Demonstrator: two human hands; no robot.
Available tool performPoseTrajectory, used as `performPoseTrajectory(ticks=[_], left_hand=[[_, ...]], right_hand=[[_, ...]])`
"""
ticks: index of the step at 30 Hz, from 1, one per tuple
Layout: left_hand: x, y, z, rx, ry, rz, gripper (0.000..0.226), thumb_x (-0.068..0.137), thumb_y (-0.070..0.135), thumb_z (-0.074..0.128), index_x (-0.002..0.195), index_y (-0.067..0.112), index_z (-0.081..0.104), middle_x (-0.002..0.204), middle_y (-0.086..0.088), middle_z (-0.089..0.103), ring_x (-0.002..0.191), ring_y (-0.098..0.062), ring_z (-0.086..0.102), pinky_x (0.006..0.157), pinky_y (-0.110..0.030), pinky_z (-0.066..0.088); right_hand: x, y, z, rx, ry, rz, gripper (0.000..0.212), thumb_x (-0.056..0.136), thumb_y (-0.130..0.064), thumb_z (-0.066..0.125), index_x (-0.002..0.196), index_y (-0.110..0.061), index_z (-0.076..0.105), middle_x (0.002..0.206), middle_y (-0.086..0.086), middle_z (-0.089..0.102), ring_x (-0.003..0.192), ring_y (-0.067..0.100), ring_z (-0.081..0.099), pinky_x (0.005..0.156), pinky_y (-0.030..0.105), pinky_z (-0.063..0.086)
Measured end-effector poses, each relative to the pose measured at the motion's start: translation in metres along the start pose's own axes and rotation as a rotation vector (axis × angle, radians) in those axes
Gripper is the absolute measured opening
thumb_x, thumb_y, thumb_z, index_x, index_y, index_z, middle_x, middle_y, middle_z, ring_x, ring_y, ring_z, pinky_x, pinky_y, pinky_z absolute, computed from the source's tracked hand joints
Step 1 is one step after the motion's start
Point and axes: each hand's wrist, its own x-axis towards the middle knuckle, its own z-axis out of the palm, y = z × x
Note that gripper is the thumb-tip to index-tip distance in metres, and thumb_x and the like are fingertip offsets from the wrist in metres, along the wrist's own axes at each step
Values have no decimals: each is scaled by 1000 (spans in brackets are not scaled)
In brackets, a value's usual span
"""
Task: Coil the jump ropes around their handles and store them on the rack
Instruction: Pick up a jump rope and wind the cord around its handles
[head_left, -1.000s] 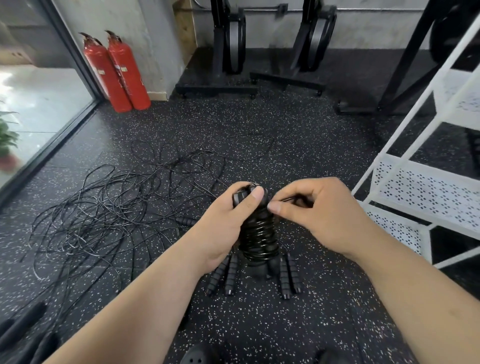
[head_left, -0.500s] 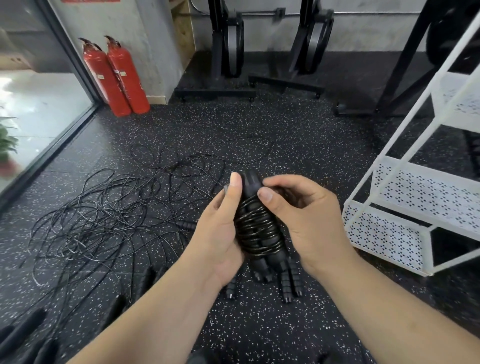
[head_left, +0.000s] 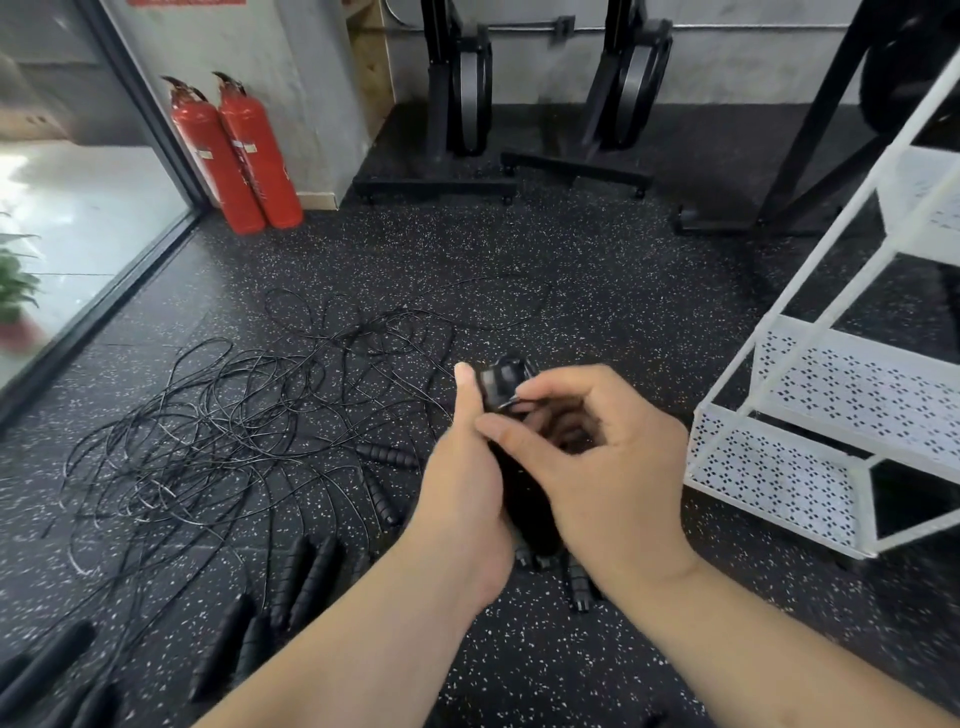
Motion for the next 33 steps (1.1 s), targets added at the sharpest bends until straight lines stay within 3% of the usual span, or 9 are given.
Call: performPoseTrajectory(ticks=[3,7,11,15,20,24,28,33], left_hand=[[-5,-9,2,-81,3,-36,74,88,86,49,81,22,86,104,-7,82,95,-25,81,98,-46,59],[-9,-3,4,-39,111,50,76,90,86,46,71,24,85,93,-9,83,85,-28,82,94,-51,61],[-8,1,4,21,135,72,87,67,96,52,99,21,84,98,-10,83,92,-35,81,96,-59,60],[-7,2,3,122,137,114,100,49,97,50,110,25,82,104,-7,83,100,-33,80,98,-59,60],[-5,0,-1,231,135,216,87,56,98,47,102,33,82,105,1,83,105,-26,78,100,-55,59],[-7,0,0,298,83,284,65,75,92,41,90,44,82,104,6,83,102,-14,79,102,-46,57],[-6,2,1,328,99,290,64,94,82,34,83,42,83,94,10,82,88,-7,78,92,-37,58],[1,-2,-7,310,180,211,83,76,101,40,113,37,78,117,6,79,111,-21,74,107,-50,54]], right_hand=[[-3,-1,3,41,-42,25,27,77,-16,95,95,-29,79,87,-14,77,81,13,74,73,20,57],[-3,-4,-2,172,-108,71,29,86,-3,86,105,-24,77,100,-7,77,98,16,74,81,21,58],[-4,0,-2,10,8,87,27,84,-25,89,102,-37,73,106,-14,72,104,13,71,88,27,56],[1,1,-5,42,9,212,21,84,-33,89,100,-37,77,102,-14,76,99,6,73,92,37,59],[11,-1,-11,-7,-69,218,15,82,-32,91,91,-33,78,94,-13,77,92,9,73,89,39,59],[-3,-3,-5,-69,25,106,12,88,-28,86,92,-35,76,87,-16,74,89,10,72,80,25,56],[-9,-3,-2,-129,33,15,15,94,-24,79,102,-36,76,95,-19,73,96,6,71,80,14,52],[-12,-6,-3,-137,-25,-17,23,94,-14,76,107,-34,75,103,-18,70,101,6,68,83,10,48]])
